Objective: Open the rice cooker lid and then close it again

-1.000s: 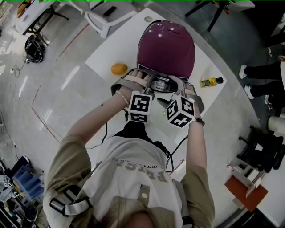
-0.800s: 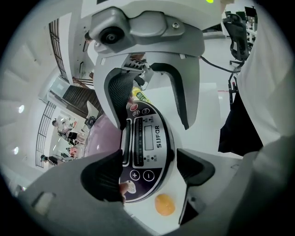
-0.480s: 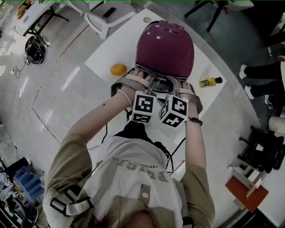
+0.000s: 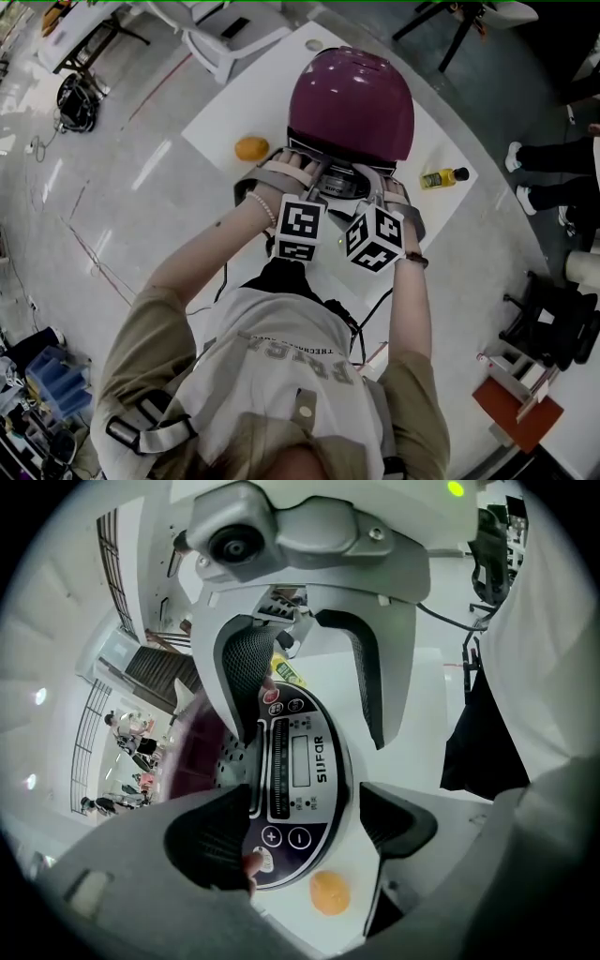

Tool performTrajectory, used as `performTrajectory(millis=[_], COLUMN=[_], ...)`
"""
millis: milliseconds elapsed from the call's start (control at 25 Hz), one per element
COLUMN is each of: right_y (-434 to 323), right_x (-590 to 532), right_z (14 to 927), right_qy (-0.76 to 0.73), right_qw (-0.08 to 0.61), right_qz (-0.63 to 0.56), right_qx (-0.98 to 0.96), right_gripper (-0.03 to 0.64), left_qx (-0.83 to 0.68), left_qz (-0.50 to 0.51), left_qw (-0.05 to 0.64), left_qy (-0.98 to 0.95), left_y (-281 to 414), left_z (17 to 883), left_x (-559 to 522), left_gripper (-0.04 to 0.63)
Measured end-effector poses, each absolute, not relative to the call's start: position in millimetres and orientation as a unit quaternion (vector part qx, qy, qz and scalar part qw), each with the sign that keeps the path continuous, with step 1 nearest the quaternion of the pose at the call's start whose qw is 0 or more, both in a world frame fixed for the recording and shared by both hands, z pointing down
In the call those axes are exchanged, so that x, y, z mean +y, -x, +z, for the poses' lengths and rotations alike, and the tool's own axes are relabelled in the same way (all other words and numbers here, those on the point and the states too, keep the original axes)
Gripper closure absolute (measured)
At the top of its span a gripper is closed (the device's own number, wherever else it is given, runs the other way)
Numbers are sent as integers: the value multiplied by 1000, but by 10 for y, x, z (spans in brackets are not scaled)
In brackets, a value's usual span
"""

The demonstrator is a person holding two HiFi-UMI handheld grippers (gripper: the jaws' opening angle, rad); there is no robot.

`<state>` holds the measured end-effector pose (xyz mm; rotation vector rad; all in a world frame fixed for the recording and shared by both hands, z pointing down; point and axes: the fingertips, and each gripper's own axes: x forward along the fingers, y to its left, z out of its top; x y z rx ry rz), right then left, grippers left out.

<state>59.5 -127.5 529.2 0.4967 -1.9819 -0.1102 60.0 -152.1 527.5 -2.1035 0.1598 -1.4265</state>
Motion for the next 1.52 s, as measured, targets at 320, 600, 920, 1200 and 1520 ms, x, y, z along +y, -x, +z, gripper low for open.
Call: performTrajectory(millis=[320,600,920,1200,1520], right_y=[-556,-540,-547,-552,-576], right_x=[-1290,-1322,-1331,-1359,-1377], right_z=[5239,5225,5219,5216,5258], right_qy=[-218,-222,-225,-231,-235], right_qw=[486,479,471,470,469], right_qz=[-24,-21,-15,-30,-76], right_qx=[-846,-849,-853,-852,-848], right_gripper=[212,210,210,210,210], left_qx=[65,68,70,77,90], left_qz=[-533,-533,-525,-529,-526], left_qw=[282,283,271,274,257], left_qy=[795,794,803,799,806], left_y=[-588,-579,-598,-598,-624], left_z=[5270,5260,5255,5244,5234], left_x=[-1524,-1554,-1560,-1583,-1600], left_gripper=[216,216,216,216,216])
